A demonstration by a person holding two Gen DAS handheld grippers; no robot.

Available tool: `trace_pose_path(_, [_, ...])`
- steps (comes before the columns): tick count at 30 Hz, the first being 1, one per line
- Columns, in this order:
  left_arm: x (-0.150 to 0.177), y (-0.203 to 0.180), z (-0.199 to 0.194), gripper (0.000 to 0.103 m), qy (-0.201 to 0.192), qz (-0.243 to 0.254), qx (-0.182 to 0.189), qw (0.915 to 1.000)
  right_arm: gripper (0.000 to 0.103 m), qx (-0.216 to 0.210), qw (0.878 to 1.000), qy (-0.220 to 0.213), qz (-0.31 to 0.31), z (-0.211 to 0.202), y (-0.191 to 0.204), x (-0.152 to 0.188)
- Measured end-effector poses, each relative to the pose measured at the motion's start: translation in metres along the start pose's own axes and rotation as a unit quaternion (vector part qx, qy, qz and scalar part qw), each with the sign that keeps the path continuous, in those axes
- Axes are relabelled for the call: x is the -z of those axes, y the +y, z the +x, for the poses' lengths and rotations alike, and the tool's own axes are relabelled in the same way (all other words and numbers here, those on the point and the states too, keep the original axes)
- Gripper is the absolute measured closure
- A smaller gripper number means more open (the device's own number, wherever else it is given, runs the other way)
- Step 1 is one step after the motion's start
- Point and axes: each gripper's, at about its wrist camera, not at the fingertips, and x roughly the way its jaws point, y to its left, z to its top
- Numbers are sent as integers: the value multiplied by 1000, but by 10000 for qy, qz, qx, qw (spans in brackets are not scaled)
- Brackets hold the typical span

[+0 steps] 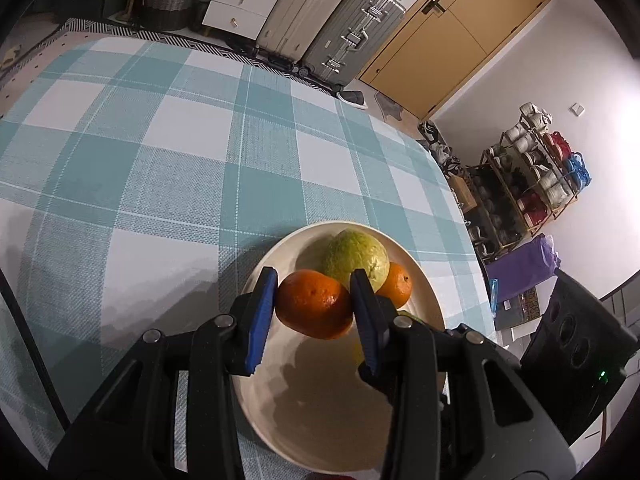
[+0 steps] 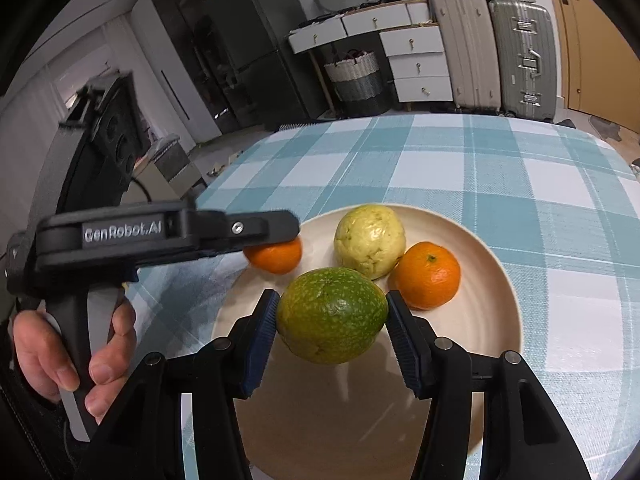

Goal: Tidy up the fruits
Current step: 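Carry both fruits onto the cream plate and open both tools, then withdraw both open tools from the plate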

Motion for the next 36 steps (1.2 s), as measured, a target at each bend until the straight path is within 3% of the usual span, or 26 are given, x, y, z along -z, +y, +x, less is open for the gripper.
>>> trace_pose_path(10, [-6,-8,9,68,-23,100,155,9998,47,230,9993,-113,-261,3,10,-3])
trace_pose_path(11, [-7,-9,9,68,-51,116,152,9998,44,269,9991,-188,-278,-1,10,-3])
trace_pose_path(14, [-9,-12,4,64,-179,204,19,9996,23,270,9978,-506,-328,-16,14,-5])
trace_pose_path(15, [-10,-12,3,64,-201,199,-5,9996,22,310,9970,-600,-382,-21,15,-5])
trace_pose_path(23, [-4,-15,-24,63,-314,207,-25,9993,20,495,9943,-867,-366,-57,16,6])
trace_pose_path(25, [2,-19,-33,63,-353,287,-250,9987,19,549,9936,-930,-330,-65,17,10])
trace_pose_path(36, [36,-40,-83,63,-582,600,-623,9946,17,654,9905,-1199,-181,-104,31,25])
